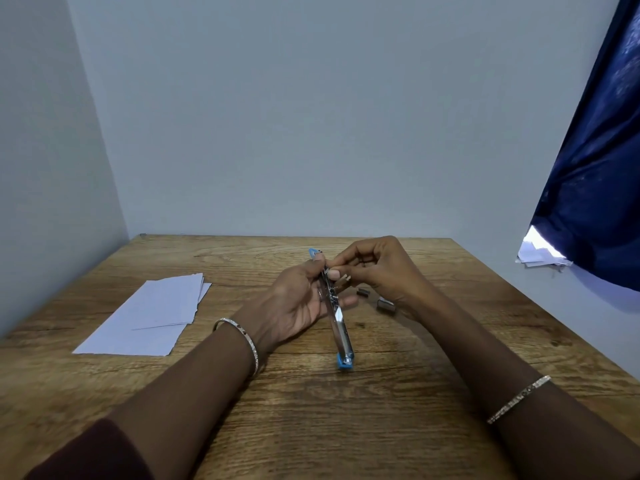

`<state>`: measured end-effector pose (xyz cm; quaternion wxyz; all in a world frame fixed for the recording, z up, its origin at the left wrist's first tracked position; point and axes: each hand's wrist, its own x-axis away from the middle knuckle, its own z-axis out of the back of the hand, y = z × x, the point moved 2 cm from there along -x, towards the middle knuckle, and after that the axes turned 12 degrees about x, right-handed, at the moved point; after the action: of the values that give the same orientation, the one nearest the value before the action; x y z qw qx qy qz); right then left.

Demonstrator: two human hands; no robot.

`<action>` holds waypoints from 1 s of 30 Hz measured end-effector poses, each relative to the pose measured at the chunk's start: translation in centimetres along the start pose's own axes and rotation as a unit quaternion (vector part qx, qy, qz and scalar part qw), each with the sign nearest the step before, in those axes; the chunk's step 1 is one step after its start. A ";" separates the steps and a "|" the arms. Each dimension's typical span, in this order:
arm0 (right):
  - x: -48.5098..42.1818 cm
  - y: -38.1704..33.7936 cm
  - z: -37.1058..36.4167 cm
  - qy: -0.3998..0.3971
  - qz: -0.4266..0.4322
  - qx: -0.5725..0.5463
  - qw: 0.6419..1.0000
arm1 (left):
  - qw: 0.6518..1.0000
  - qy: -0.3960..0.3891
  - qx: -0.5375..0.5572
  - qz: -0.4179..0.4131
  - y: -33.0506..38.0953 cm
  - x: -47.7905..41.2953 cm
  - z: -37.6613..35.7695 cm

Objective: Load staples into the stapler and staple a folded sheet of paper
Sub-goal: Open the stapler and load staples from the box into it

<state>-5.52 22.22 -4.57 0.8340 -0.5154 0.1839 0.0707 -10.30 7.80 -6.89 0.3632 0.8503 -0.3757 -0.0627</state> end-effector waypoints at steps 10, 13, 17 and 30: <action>0.2 -0.3 -0.3 0.011 -0.001 -0.011 1.000 | 1.000 -0.023 -0.008 0.003 0.1 -0.3 0.3; 0.2 -0.2 -0.3 0.014 -0.004 -0.005 1.000 | 1.000 -0.022 0.000 0.005 0.0 -0.2 0.4; 0.1 0.0 -0.1 -0.009 -0.036 -0.001 0.999 | 1.000 -0.012 0.000 0.017 0.0 0.0 0.3; 0.4 0.2 -0.1 -0.055 -0.219 -0.074 0.971 | 0.997 -0.034 -0.041 0.058 -0.4 -0.4 0.8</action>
<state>-5.27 22.17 -4.95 0.7977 -0.5985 0.0150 -0.0724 -10.64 7.77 -7.83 0.3881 0.8087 -0.4335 -0.0861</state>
